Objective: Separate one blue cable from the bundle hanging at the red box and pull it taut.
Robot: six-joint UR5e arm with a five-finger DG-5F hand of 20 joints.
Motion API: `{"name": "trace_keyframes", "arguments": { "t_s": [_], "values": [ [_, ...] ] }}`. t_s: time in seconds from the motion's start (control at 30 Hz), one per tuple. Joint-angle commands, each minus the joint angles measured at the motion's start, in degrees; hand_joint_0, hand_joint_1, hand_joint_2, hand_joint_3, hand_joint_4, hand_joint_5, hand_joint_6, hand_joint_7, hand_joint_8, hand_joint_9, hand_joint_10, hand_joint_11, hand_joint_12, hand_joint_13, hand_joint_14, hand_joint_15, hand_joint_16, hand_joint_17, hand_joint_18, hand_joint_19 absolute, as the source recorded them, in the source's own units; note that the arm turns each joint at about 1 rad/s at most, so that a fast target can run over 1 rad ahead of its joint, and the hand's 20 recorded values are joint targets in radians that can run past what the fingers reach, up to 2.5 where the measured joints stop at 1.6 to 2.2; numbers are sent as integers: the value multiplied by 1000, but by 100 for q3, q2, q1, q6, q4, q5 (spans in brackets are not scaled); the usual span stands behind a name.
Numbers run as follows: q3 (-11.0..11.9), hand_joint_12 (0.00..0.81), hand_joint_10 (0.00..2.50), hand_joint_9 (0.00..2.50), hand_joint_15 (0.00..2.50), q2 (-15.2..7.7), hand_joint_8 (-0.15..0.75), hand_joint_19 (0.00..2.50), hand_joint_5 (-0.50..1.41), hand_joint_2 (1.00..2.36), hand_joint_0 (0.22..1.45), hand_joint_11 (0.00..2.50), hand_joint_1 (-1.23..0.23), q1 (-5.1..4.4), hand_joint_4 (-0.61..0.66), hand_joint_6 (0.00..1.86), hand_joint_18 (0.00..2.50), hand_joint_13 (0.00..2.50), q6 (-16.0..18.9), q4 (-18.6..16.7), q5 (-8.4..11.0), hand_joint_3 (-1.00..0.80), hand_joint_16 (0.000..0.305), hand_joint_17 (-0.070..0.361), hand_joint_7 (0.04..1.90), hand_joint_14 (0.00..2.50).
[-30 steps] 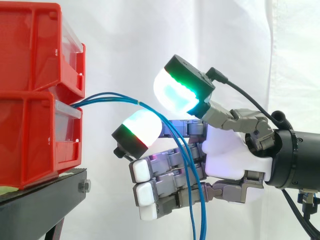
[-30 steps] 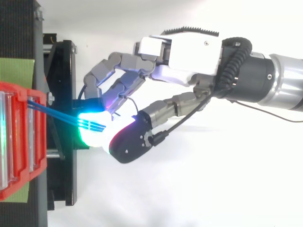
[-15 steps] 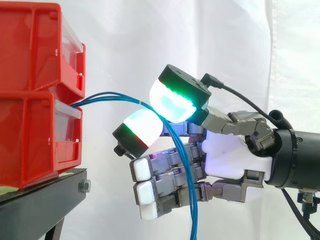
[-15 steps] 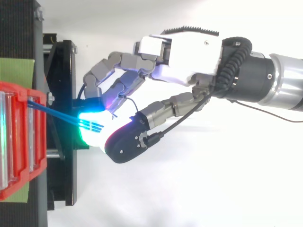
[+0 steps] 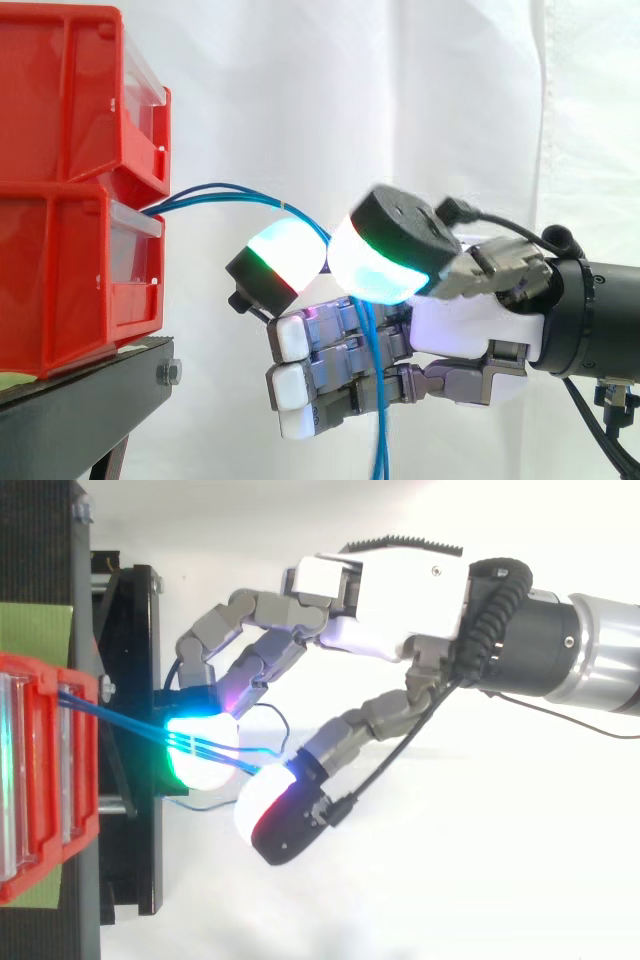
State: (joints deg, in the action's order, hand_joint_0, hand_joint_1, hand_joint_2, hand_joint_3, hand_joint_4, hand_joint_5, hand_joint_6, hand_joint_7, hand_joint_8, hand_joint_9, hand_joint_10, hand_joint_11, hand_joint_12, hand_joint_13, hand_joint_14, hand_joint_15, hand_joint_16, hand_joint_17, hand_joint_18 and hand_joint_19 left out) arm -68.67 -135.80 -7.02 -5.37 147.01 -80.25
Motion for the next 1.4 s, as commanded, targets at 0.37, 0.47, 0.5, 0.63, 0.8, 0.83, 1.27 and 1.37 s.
{"name": "trace_keyframes", "arguments": {
  "t_s": [0.37, 0.47, 0.5, 0.63, 0.8, 0.83, 1.27, 1.37],
  "values": [
    [-6, 367, 20, 1043, 543, 1, 324, 541, -201, 1000, 459, 765, -851, 17, 117, 904, 832, 1017, -104, -14, 9, -500, 50, 114, 912, 19],
    [-6, 377, 21, 1038, 556, 1, 326, 545, -199, 1000, 454, 767, -822, 17, 128, 887, 836, 1013, -113, -14, 9, -500, 51, 115, 935, 19],
    [-6, 381, 20, 1036, 545, 1, 328, 550, -198, 1000, 449, 763, -808, 17, 134, 884, 836, 1010, -122, -14, 9, -500, 52, 117, 933, 20],
    [-6, 372, 21, 1024, 547, 1, 316, 575, -198, 1000, 493, 756, -647, 17, 127, 867, 807, 986, -122, -14, 9, -500, 49, 111, 932, 20],
    [3, 351, 22, 1024, 558, 1, 304, 598, -196, 1001, 608, 757, -584, 17, 93, 862, 778, 975, -122, -14, 9, -488, 44, 99, 1008, 20],
    [3, 351, 23, 1023, 557, 1, 302, 596, -196, 1005, 616, 763, -602, 17, 83, 866, 779, 976, -122, -14, 9, -442, 44, 99, 1020, 20],
    [3, 325, 21, 980, 546, 1, 281, 544, -209, 1000, 780, 785, -837, 17, -29, 929, 744, 940, -122, -23, 9, -490, 42, 95, 1048, 20],
    [3, 319, 21, 981, 534, -8, 272, 515, -206, 1000, 796, 797, -862, 17, -37, 927, 738, 933, -122, -23, 9, -500, 41, 93, 1033, 20]
  ]
}}
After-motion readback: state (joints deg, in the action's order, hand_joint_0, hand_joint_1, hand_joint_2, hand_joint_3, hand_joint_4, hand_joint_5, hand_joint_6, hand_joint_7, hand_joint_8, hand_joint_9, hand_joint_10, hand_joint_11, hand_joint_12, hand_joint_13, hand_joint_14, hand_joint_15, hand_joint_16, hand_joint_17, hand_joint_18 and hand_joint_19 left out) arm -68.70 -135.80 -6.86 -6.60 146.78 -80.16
